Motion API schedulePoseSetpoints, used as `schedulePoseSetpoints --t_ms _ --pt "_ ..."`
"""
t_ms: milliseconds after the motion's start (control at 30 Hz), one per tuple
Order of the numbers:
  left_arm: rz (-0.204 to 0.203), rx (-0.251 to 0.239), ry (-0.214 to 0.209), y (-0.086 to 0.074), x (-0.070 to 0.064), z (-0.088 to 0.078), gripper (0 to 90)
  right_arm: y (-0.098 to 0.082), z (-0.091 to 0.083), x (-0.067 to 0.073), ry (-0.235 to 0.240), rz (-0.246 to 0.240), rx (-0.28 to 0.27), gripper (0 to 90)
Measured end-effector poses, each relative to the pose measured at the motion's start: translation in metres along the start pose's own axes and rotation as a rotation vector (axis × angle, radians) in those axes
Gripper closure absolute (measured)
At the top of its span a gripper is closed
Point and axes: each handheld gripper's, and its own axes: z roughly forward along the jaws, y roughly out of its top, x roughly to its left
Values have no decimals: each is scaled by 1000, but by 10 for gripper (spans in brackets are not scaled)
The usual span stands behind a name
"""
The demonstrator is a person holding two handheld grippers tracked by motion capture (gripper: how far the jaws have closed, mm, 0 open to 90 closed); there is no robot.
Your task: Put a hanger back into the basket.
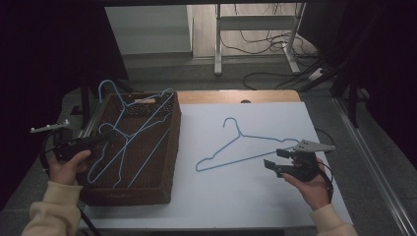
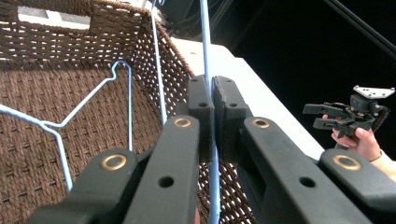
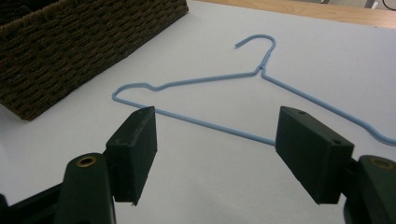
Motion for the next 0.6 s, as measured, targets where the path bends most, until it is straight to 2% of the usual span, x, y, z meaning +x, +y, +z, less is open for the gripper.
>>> schedulePoseSetpoints --t_ms 200,400,600 --pt "-5 16 2 -3 2 6 865 0 0 0 1 1 2 295" --pt "-22 10 8 -6 5 4 865 0 1 1 4 1 3 295" --pt "-36 34 19 -12 10 8 865 0 1 1 4 1 2 296"
